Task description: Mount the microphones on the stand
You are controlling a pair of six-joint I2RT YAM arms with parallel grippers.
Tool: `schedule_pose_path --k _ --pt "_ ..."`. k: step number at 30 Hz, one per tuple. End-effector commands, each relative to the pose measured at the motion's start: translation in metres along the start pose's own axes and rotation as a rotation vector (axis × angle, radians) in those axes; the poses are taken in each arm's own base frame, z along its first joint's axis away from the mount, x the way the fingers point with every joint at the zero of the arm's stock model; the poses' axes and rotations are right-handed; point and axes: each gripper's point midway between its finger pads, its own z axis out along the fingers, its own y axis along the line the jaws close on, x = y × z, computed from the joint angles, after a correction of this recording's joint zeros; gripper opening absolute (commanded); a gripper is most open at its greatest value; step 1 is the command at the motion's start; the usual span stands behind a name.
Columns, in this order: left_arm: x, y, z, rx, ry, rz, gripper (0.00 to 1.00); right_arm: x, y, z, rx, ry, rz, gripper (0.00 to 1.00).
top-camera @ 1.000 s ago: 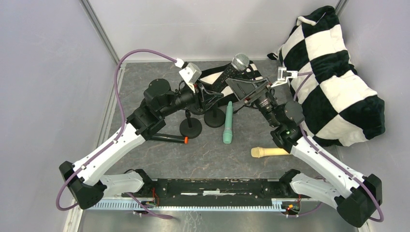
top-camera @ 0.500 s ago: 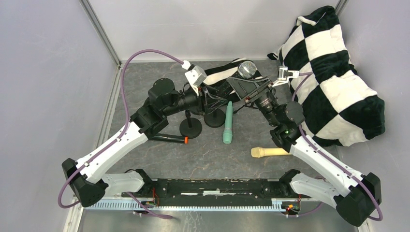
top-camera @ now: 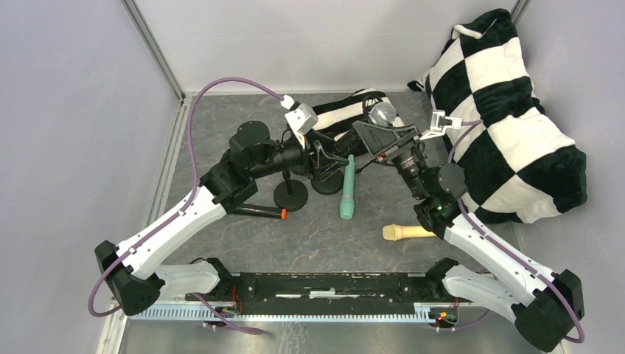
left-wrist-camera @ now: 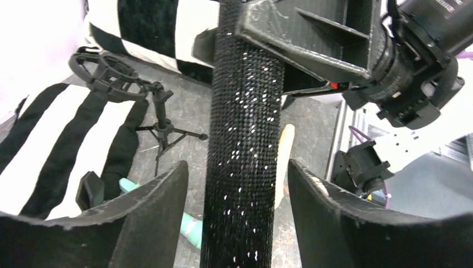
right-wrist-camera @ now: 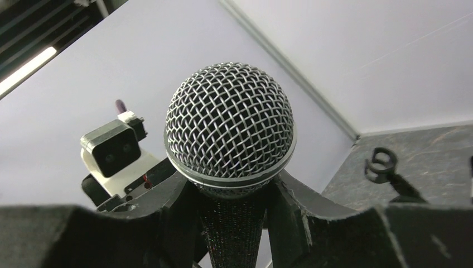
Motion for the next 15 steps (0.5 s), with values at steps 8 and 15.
schedule_pose_path --k 8,15 --pt "0.010 0.030 -0.016 -0.205 0.031 -0.043 0.98 -0.093 -0.024 -0.037 0.212 -0.397 -0.471 0.00" --pt "0.042 0.054 -0.044 -0.380 0.104 -0.060 0.99 -0.134 -0.069 -0.046 0.400 -0.448 -0.714 0.00"
